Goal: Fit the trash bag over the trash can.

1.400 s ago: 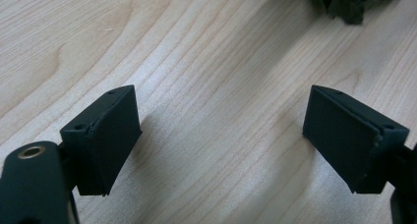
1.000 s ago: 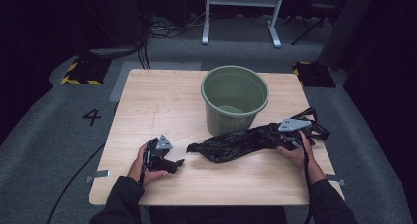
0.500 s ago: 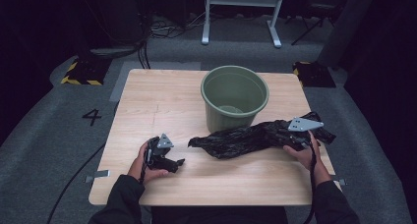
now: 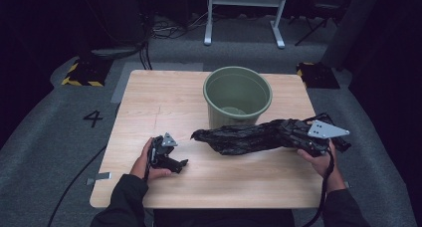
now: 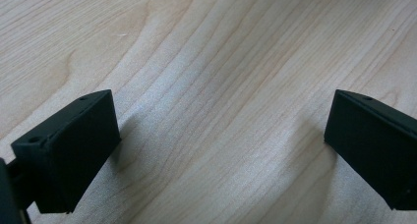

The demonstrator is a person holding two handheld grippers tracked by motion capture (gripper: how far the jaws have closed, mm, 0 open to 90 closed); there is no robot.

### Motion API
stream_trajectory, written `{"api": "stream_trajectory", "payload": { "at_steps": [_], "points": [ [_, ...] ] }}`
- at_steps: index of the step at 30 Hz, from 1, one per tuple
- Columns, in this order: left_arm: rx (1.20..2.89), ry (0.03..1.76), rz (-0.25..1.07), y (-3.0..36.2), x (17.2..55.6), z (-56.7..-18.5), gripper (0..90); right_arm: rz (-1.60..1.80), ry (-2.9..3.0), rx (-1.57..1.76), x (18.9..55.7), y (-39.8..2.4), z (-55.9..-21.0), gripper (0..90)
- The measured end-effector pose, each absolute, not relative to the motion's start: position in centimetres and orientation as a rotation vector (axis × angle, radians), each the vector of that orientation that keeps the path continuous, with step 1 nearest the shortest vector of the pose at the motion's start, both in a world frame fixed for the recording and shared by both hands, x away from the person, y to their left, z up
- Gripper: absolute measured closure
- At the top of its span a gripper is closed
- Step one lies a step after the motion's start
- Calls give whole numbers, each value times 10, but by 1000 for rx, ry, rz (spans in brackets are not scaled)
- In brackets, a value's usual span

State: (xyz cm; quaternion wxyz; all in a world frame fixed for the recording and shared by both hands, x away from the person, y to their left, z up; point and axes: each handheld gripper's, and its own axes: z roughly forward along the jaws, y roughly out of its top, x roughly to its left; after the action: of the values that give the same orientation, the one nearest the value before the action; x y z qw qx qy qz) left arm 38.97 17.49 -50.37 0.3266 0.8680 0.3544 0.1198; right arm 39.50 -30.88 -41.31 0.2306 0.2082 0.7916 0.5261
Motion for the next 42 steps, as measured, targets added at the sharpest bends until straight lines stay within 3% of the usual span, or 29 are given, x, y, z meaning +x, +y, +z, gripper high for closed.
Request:
{"api": "stream_trajectory", "payload": {
  "at_steps": [6, 12, 14, 19, 22, 30, 42],
  "points": [
    [2293, 927, 311, 174, 390, -501, 32, 1486, 2110, 541, 386, -316, -395, 880],
    [2254, 969, 320, 178, 393, -496, 193, 1518, 2048, 526, 378, -318, -378, 881],
    [2230, 959, 338, 179, 393, -491, 154, 1515, 2035, 513, 376, -317, -371, 881],
    [2158, 928, 454, 183, 385, -465, 172, 1505, 2007, 512, 375, -316, -359, 882],
    [2027, 850, 493, 190, 374, -432, 174, 1508, 1972, 529, 377, -317, -347, 882],
    [1875, 703, 552, 186, 359, -374, 158, 1478, 1908, 584, 386, -321, -324, 882],
    [1728, 595, 557, 157, 387, -312, 163, 1362, 1921, 644, 414, -309, -311, 882]
  ]
}}
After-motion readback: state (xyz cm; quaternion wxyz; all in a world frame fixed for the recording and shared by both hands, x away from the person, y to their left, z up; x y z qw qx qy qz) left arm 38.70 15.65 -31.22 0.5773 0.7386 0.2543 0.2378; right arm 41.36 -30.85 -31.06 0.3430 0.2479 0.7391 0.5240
